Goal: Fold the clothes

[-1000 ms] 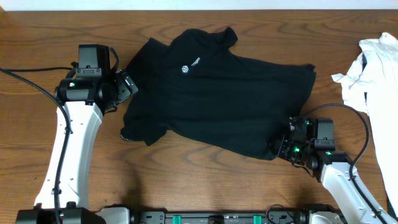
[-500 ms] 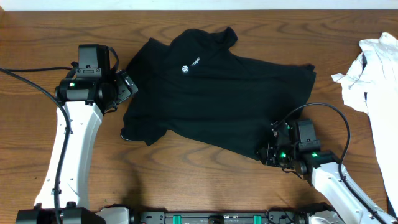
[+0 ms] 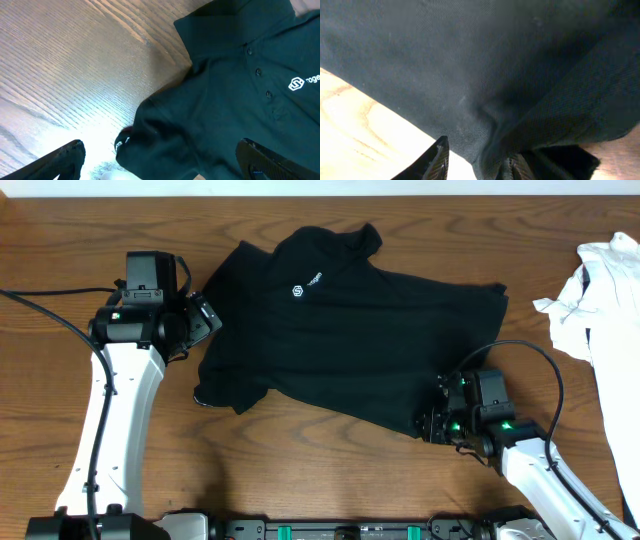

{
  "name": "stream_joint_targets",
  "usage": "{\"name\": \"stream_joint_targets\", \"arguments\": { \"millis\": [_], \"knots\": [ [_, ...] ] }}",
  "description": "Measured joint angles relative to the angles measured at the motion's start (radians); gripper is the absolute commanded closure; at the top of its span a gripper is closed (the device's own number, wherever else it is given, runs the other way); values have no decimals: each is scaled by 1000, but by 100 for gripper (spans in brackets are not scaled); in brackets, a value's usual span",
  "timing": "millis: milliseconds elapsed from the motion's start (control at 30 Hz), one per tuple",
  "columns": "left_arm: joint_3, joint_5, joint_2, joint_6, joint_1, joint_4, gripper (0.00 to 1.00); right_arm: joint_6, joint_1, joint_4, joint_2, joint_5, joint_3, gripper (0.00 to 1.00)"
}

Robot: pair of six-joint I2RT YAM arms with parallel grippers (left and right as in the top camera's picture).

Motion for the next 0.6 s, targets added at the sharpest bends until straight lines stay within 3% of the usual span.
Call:
{"name": "stream_joint_targets", "arguments": {
  "millis": [300,600],
  "knots": [
    [0,0,0,0,0,0,2,-43,0,19,50,55,2,57],
    [0,0,0,0,0,0,2,-88,0,85,99,-40,6,74]
  ]
}}
